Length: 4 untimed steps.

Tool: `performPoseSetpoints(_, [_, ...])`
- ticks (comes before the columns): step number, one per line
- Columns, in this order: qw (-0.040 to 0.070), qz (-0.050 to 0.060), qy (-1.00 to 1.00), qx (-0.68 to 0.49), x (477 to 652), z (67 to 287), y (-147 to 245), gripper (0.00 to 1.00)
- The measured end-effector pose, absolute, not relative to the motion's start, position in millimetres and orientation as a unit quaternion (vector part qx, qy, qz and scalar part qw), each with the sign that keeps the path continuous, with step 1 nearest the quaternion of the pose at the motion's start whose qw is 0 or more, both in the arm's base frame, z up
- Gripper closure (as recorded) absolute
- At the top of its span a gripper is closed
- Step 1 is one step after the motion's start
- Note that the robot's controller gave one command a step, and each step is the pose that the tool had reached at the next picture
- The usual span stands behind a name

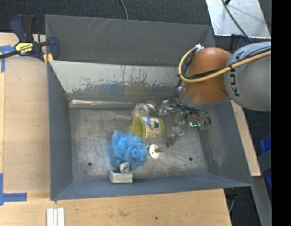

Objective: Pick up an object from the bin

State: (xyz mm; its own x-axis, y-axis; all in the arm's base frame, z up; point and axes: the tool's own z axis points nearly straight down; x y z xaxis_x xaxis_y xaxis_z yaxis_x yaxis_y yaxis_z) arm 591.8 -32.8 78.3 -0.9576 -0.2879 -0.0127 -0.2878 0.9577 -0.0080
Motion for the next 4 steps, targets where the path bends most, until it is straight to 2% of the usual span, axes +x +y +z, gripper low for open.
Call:
performPoseSetpoints(1, [0.007, -0.003, 0.989, -0.146, 591.9, 78.4, -32.7, 0.0])
performPoseSetpoints(2, [0.001, -0.002, 0.993, -0.116, 594.3, 83.9, 3.5, 0.0])
performPoseSetpoints(3, [-0.013, -0.003, 0.989, 0.147, 603.0, 93.6, 61.6, 1.0])
performPoseSetpoints(4, [-0.013, -0.003, 0.989, 0.146, 603.0, 93.7, 61.6, 1.0])
